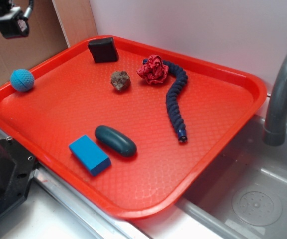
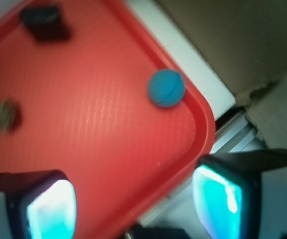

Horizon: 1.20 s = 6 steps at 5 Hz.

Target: Grab the blue ball.

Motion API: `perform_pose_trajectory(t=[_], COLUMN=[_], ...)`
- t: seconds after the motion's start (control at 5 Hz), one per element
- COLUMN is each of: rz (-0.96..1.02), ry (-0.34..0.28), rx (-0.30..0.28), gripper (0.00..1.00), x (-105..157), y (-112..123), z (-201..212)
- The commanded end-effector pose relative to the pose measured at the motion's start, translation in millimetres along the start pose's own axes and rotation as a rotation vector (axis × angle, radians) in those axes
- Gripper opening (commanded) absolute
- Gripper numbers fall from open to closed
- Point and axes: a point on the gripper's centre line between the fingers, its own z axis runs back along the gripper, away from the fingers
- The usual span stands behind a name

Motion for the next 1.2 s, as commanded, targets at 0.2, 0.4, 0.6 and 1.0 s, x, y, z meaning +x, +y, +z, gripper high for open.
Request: perform_pose_trajectory(t=[0.2, 0.4, 0.6, 1.0], rz=[0.245, 0.245, 0.390, 0.520], ry=[-0.124, -0.124, -0.114, -0.153], rx=[0.030, 0.030, 0.015, 0.079], gripper=[1.00, 1.00, 1.00, 1.00], x=[-17, -17, 17, 32], y=[20, 20, 37, 23], z=[12, 12, -15, -78])
